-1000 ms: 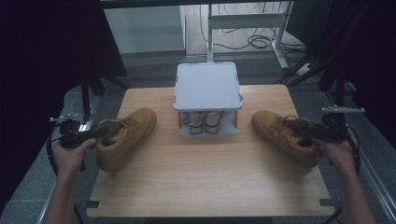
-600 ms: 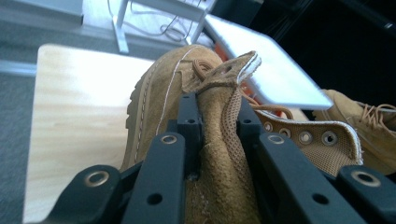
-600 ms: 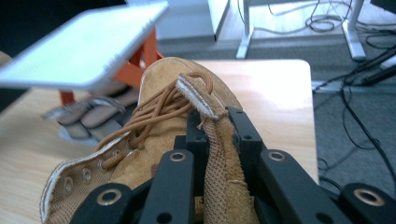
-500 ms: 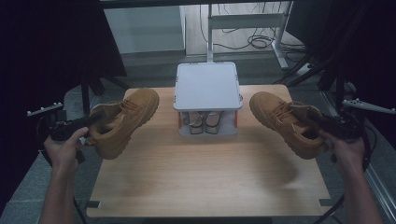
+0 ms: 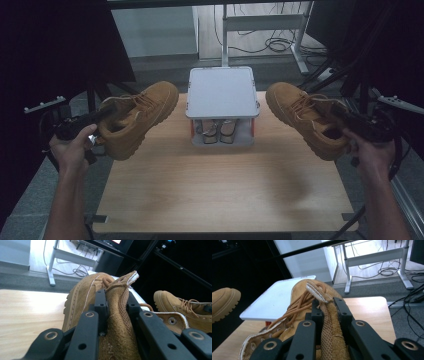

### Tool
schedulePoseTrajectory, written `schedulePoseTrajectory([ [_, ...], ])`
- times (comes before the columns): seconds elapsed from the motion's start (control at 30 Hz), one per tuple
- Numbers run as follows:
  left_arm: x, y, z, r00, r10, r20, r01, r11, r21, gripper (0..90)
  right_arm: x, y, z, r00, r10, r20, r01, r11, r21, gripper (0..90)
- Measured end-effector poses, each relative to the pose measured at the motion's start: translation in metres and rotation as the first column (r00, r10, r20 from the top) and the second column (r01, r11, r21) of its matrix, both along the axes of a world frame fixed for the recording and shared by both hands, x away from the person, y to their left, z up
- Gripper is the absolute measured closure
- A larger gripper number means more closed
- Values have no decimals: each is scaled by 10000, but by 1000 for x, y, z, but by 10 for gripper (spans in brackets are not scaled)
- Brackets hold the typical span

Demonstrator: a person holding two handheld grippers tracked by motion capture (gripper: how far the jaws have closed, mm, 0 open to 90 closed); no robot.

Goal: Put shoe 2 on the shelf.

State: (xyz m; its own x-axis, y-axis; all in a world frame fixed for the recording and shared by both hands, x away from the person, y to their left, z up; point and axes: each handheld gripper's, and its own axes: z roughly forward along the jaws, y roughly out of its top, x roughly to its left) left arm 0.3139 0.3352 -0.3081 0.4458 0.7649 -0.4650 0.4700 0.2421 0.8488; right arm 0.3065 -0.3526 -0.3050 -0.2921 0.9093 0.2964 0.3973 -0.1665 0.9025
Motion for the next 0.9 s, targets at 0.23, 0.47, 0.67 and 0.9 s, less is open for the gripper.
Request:
schedulePoseTrajectory([
  [0.23, 15, -22, 16, 9998, -91, 186, 91, 10000, 0, 771, 11, 18, 15, 9999, -42, 132, 39, 9997, 235, 803],
  [0.47, 37, -51, 23, 9995, -244, 199, 247, 9995, -196, 772, 26, 41, 26, 9994, -164, 303, 150, 9988, 458, 803],
  [0.67, 52, -73, 27, 9991, -345, 249, 348, 9994, -93, 772, 40, 60, 28, 9995, -194, 230, 177, 9973, 708, 804],
  [0.9, 58, -86, 27, 9990, -384, 220, 384, 9993, -4, 772, 49, 76, 27, 9998, -159, 148, 147, 9969, 774, 803],
])
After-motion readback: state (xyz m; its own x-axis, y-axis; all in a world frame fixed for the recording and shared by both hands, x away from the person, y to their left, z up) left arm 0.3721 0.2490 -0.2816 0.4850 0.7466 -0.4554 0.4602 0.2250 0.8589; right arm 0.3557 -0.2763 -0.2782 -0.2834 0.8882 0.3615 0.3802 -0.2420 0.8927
